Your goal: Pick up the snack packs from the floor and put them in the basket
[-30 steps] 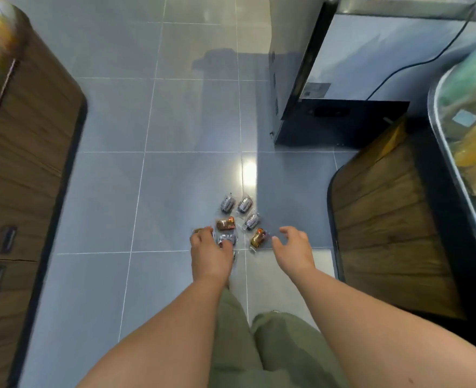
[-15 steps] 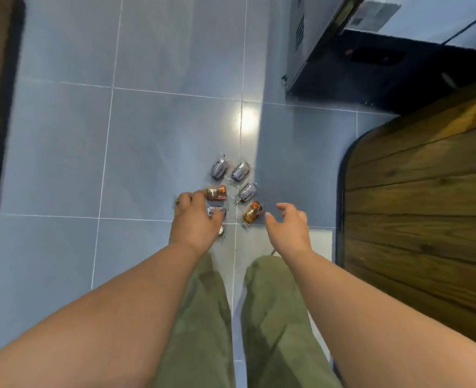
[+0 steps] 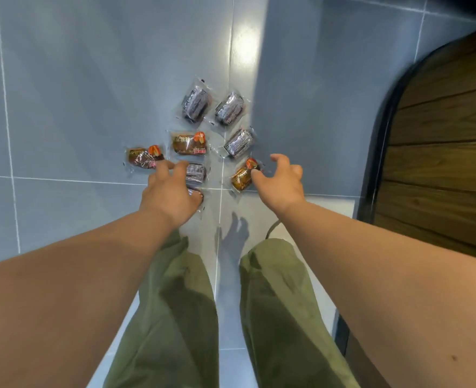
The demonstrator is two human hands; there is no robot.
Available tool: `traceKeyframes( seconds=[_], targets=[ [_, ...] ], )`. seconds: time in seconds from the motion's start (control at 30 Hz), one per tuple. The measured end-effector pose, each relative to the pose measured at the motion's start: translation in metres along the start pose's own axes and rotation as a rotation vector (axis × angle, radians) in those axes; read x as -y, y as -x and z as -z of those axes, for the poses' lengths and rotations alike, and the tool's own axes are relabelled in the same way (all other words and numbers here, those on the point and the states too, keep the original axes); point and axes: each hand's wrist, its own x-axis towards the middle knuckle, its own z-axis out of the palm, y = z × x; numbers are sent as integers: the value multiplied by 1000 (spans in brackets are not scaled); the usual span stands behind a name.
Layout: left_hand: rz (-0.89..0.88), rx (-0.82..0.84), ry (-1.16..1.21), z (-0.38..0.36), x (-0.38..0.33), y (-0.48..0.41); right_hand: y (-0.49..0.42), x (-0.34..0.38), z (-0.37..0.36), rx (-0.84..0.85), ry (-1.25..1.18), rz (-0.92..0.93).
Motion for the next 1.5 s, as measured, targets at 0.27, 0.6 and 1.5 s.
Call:
traceKeyframes(
  seconds=[0.27, 0.6, 1.5],
  targets=[
    [-25, 9, -157, -73, 21, -117, -122, -35, -65, 37, 33, -59],
    [-79, -42, -374, -133, 45, -202, -213, -62, -131, 18, 11, -144],
    [51, -113, -128, 58, -37, -25, 6, 47, 1, -44, -119, 77]
  ],
)
